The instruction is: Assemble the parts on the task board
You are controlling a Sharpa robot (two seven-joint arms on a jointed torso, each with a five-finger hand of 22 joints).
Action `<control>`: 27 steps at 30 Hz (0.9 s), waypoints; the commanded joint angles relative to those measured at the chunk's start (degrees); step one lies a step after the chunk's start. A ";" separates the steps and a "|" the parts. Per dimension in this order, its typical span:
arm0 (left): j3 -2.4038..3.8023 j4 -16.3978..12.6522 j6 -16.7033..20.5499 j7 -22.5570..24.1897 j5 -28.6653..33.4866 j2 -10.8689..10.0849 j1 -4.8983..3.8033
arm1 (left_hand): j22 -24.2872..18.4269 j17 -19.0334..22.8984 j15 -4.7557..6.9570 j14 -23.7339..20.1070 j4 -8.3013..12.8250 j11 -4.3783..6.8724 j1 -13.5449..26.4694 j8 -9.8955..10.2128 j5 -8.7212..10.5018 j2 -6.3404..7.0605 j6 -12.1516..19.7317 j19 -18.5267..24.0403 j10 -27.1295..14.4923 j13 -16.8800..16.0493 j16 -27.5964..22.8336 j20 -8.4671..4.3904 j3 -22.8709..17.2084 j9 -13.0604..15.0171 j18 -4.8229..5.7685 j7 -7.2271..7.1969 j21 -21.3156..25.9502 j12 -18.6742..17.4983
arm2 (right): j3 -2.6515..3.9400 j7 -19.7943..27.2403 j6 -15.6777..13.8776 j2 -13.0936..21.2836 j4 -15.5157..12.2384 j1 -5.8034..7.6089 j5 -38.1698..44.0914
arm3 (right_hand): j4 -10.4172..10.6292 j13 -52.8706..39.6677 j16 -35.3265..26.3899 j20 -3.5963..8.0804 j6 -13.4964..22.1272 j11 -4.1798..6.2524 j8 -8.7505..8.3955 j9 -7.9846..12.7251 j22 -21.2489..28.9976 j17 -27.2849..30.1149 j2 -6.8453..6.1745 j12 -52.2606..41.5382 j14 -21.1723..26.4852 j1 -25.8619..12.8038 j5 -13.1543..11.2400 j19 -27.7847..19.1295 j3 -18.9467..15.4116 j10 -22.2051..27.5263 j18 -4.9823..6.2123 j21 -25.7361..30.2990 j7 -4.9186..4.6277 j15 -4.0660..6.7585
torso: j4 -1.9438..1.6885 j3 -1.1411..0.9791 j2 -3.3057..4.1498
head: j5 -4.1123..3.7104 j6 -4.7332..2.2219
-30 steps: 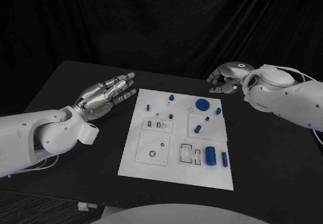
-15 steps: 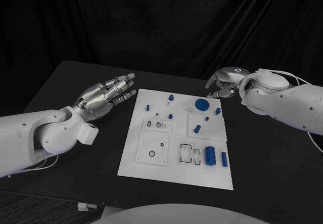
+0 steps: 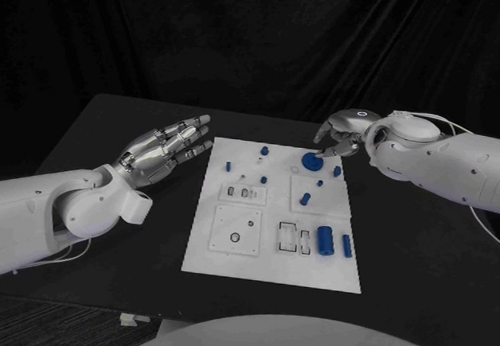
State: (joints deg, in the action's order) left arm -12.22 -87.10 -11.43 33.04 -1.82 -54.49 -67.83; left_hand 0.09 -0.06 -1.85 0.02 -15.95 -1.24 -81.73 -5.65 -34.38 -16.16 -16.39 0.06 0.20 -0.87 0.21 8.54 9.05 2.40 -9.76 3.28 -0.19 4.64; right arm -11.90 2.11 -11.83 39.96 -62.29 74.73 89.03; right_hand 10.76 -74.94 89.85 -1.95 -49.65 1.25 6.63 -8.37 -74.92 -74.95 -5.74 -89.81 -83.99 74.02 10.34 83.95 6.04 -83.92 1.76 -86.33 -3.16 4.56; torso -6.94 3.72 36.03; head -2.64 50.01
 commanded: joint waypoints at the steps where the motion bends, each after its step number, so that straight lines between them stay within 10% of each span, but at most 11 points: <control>1: 0.06 -0.11 -1.14 0.23 0.00 0.10 -0.05 | -0.09 0.06 -0.61 -0.02 -0.05 -0.36 -0.62 -0.24 -0.25 0.14 -0.01 -0.06 0.13 -0.07 -0.21 0.33 -0.33 0.00 -0.48 0.12 0.19 0.33 | 0.02 -0.31 0.88 -0.11 0.24 -0.41 1.99 | 0.30 -15.06 0.15 0.03 0.67 0.10 -0.23 -0.33 -13.20 -15.05 -0.05 -0.19 -6.01 -0.24 0.38 3.42 0.09 -6.08 -0.56 0.48 -0.05 -0.13 | -0.07 0.05 -0.03 | -0.04 -0.01; 27: 0.06 -0.18 -1.58 1.04 0.00 0.04 -0.04 | -0.09 0.06 -0.94 -0.02 0.42 -0.16 -0.93 -0.08 -0.45 0.77 1.04 -0.06 0.12 -0.08 -0.21 0.67 -0.52 -0.14 -0.48 -0.32 0.19 0.38 | 0.03 -2.48 1.80 -2.79 3.90 -2.57 2.33 | -1.32 -15.06 0.15 -0.72 4.34 -0.76 1.34 -3.41 -13.94 -15.05 1.38 -0.19 -6.01 0.44 6.93 4.19 0.98 -6.08 -0.91 -0.77 -1.11 -0.92 | -0.06 0.05 0.00 | 0.12 -0.01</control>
State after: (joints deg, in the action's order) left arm -12.22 -87.16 -12.25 32.82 -1.83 -54.51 -67.83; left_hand 0.09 -0.09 -2.25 0.02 -15.64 -1.24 -82.26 -5.65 -34.62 -15.63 -15.65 0.06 0.20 -0.86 0.21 8.94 8.74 2.34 -9.75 2.98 -0.19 4.64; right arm -11.90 0.95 -11.06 37.24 -58.65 72.35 90.85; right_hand 9.63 -74.93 89.85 -2.37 -45.54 0.83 7.71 -11.72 -74.90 -74.93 -4.79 -89.80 -83.99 74.46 17.05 83.94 6.96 -83.89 1.78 -86.81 -4.18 4.13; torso -6.99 3.78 36.01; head -2.53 49.98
